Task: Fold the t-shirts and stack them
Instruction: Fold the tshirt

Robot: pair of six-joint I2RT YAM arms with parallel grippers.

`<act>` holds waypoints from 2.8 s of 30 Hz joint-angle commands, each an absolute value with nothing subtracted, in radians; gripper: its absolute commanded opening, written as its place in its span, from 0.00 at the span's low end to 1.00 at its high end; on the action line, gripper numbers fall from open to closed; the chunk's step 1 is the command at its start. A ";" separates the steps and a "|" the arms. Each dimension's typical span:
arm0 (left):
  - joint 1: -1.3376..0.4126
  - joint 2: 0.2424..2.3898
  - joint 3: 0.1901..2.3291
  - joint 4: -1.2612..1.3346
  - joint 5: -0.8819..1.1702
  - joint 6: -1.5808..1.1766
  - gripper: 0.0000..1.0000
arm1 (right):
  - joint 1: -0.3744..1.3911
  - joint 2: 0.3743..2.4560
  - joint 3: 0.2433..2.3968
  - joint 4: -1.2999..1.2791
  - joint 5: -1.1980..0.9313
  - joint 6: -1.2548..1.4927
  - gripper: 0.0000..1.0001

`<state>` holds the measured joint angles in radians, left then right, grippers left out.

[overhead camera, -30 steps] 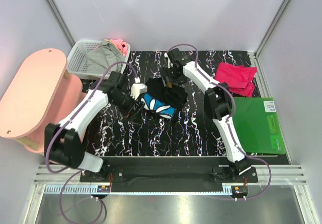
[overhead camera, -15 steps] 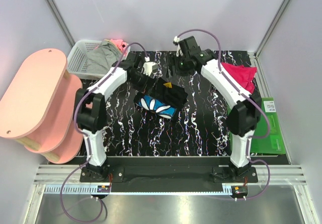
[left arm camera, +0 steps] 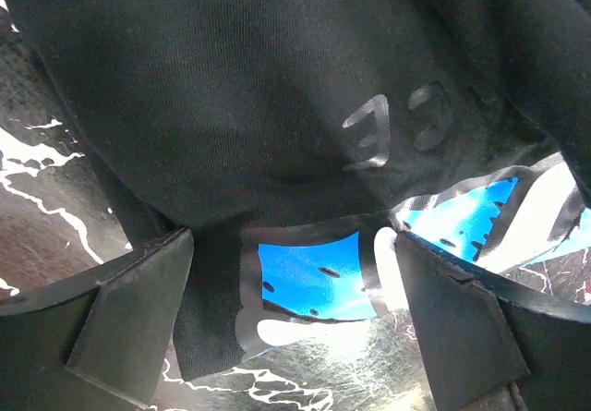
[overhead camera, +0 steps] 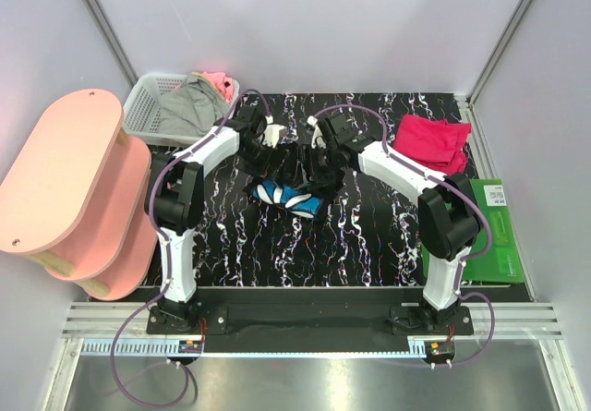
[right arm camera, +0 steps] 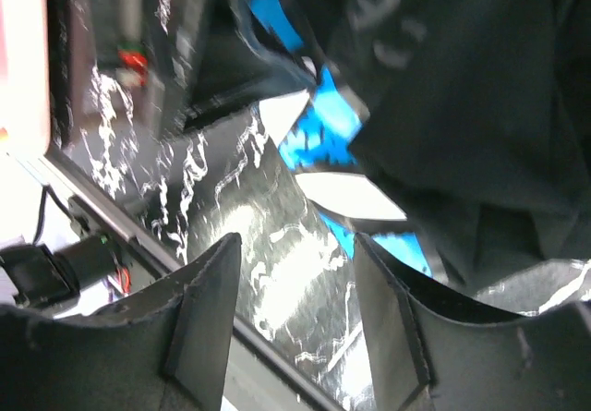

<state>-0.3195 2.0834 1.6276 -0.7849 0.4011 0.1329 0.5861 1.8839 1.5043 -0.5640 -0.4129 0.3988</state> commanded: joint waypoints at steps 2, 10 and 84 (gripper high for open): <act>-0.313 2.072 1.597 -0.756 0.358 0.146 0.99 | 0.572 1.905 1.548 -0.442 -0.344 0.408 0.55; -0.311 2.033 1.516 -0.730 0.347 0.183 0.99 | 0.442 1.997 1.582 -0.443 -0.262 0.370 0.50; -0.460 2.033 1.707 -0.948 0.575 0.140 0.99 | 0.342 2.347 1.552 -0.422 -0.788 0.609 0.40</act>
<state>-0.4618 2.0361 1.6299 -0.9928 0.4828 0.1619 0.3458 2.3386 1.6100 -0.3584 -0.9230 0.6308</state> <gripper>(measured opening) 0.987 0.409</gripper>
